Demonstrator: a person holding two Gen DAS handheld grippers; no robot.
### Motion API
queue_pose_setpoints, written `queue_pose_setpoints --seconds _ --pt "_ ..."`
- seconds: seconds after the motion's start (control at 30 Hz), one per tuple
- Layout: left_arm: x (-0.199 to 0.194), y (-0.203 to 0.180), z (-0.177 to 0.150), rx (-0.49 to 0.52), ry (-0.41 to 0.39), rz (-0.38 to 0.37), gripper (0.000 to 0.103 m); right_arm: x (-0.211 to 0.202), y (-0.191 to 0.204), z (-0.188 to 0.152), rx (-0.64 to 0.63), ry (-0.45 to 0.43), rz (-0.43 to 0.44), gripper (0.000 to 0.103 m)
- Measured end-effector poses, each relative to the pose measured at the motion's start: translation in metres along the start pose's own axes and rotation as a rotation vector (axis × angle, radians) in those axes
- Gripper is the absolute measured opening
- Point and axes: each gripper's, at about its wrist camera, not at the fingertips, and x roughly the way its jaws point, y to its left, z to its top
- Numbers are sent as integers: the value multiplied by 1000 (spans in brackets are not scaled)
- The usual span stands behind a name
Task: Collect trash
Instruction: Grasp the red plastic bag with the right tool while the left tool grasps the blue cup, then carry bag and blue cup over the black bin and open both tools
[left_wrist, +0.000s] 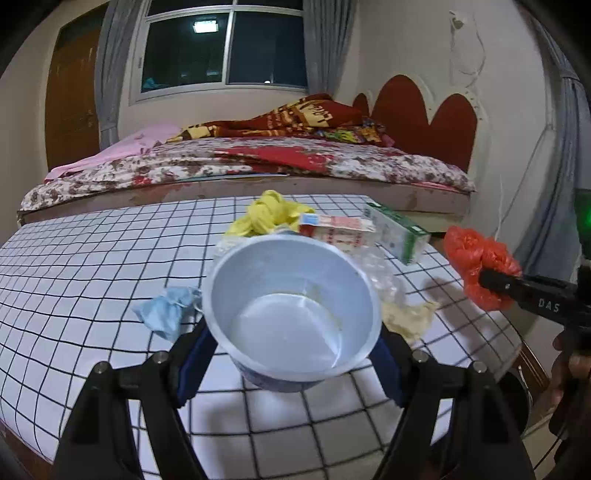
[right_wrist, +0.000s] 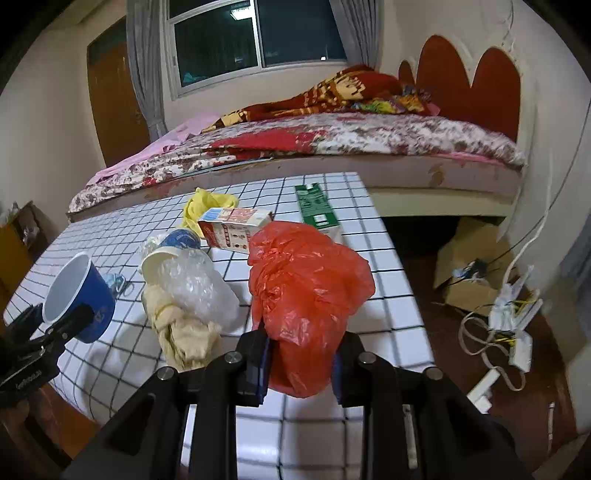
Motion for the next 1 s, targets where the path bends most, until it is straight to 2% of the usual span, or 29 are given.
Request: queue_pose_setpoints --seconds 0.17,0.5,1.0 --pt "-12 -22 -3 36 -8 -36 77 -34 -11 -9 -16 -30 -42 28" --pt "-31 -78 -2 114 -34 -116 77 -102 -59 -29 54 -90 -126 28" --pt "-36 -156 -10 208 -25 -237 77 -142 -123 -66 142 -79 -214 28"
